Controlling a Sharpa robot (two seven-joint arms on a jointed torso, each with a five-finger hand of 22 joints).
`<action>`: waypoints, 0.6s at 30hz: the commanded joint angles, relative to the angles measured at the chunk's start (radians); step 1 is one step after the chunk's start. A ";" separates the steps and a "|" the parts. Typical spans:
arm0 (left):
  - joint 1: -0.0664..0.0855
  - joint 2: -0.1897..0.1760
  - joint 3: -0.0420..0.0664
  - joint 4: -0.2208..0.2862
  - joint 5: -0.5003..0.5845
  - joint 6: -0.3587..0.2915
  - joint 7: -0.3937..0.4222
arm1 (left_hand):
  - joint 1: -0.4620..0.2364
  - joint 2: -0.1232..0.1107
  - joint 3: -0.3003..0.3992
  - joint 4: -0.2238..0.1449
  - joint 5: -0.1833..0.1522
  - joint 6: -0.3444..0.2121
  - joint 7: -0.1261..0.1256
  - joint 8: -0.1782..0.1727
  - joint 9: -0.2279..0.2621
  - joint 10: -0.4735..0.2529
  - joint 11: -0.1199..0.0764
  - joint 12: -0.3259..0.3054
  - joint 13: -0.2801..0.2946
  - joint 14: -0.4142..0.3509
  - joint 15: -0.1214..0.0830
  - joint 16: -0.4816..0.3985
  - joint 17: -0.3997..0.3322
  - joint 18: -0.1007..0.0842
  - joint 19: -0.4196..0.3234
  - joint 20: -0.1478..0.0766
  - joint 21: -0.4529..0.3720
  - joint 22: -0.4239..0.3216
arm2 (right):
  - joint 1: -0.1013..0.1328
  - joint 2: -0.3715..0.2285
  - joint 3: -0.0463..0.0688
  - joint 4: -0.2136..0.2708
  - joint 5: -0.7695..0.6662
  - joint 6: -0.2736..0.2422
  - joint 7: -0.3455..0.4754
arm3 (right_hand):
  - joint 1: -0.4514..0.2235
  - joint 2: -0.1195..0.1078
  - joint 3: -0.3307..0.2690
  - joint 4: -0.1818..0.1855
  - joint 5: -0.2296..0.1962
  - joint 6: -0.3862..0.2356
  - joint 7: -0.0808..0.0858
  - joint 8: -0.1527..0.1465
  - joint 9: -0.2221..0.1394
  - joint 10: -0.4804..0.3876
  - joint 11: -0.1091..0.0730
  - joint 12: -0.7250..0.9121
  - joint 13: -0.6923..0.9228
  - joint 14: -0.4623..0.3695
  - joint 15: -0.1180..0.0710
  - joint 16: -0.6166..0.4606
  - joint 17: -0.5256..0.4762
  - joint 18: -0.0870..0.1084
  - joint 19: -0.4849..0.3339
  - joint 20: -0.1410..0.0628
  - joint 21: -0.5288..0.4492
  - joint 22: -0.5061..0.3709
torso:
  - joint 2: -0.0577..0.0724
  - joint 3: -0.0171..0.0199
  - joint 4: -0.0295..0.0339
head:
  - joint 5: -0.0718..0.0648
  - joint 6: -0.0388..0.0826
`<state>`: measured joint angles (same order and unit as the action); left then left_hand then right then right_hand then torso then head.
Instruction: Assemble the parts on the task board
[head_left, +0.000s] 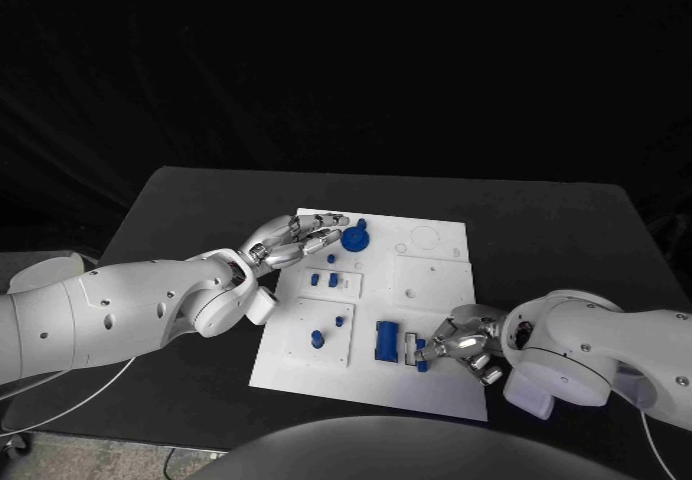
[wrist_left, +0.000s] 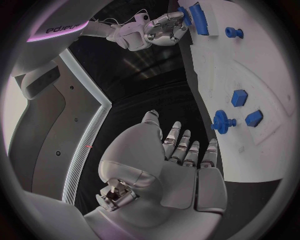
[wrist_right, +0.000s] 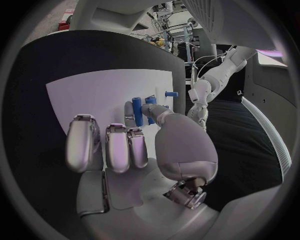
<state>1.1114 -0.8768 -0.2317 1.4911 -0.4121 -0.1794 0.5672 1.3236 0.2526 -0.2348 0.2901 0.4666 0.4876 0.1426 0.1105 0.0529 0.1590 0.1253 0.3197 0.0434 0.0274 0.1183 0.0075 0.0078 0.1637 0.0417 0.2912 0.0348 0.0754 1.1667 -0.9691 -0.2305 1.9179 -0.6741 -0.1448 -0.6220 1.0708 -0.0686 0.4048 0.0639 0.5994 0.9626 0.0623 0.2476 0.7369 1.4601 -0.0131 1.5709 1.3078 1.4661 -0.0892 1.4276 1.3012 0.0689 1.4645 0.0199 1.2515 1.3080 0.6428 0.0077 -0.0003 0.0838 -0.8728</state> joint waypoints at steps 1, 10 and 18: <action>-0.001 0.004 0.000 0.000 0.001 0.025 0.003 | 0.012 -0.001 0.005 -0.001 0.005 0.000 0.007 0.000 0.000 0.004 0.004 0.005 0.001 0.002 0.007 0.005 0.002 0.015 0.006 -0.001 0.005 0.002 | 0.000 0.010 0.000 -0.001 -0.058 -0.001 -0.003 | -0.014 0.003 0.062 -0.066 -0.018 -0.010 0.000 0.008 -0.002 0.111 -0.003 0.000 0.263 0.056 0.008 -0.006 -0.005 -0.002 0.007 0.007 -0.006 0.174 | 0.001 -0.0003 0.0008 | -0.002 0.000; -0.001 0.005 0.000 0.000 0.001 0.029 -0.001 | 0.018 -0.001 0.007 -0.003 0.009 0.001 0.007 0.000 0.000 0.005 0.006 0.005 0.001 0.004 0.010 0.006 0.002 0.015 0.007 0.000 0.007 0.003 | 0.000 0.032 0.000 -0.020 -0.063 0.010 -0.006 | -0.031 0.007 0.054 -0.059 -0.050 -0.015 0.000 0.014 -0.006 0.111 -0.002 0.000 0.263 0.055 0.008 -0.010 -0.011 -0.001 0.005 0.008 -0.009 0.173 | 0.000 -0.0002 0.0007 | 0.001 0.000; -0.001 0.005 0.000 0.000 0.001 0.033 -0.004 | 0.021 0.000 0.009 -0.004 0.012 0.002 0.008 0.001 0.000 0.005 0.006 0.005 0.001 0.004 0.011 0.006 0.002 0.014 0.008 0.000 0.007 0.004 | 0.000 0.044 0.000 -0.034 -0.076 0.012 -0.007 | -0.059 0.008 0.028 -0.041 -0.026 -0.022 0.002 0.018 -0.013 0.111 0.000 0.000 0.263 0.051 0.010 -0.020 -0.028 0.002 -0.003 0.009 -0.027 0.168 | 0.000 -0.0003 0.0002 | 0.003 0.000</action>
<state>1.1114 -0.8735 -0.2317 1.4902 -0.4118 -0.1686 0.5578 1.3315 0.2524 -0.2311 0.2864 0.4741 0.4876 0.1426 0.1105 0.0529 0.1626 0.1288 0.3197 0.0433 0.0311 0.1219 0.0076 0.0088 0.1636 0.0417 0.2912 0.0387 0.0787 1.1669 -0.9274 -0.2307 1.8841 -0.7300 -0.1425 -0.6274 1.0194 -0.0617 0.4391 0.0208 0.5714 0.9464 0.0641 0.2593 0.7231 1.4623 -0.0154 1.5709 1.3078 1.4662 -0.0892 1.4126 1.2740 0.0689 1.4608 0.0235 1.2271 1.3078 0.6428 0.0074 0.0002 0.0865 -0.8728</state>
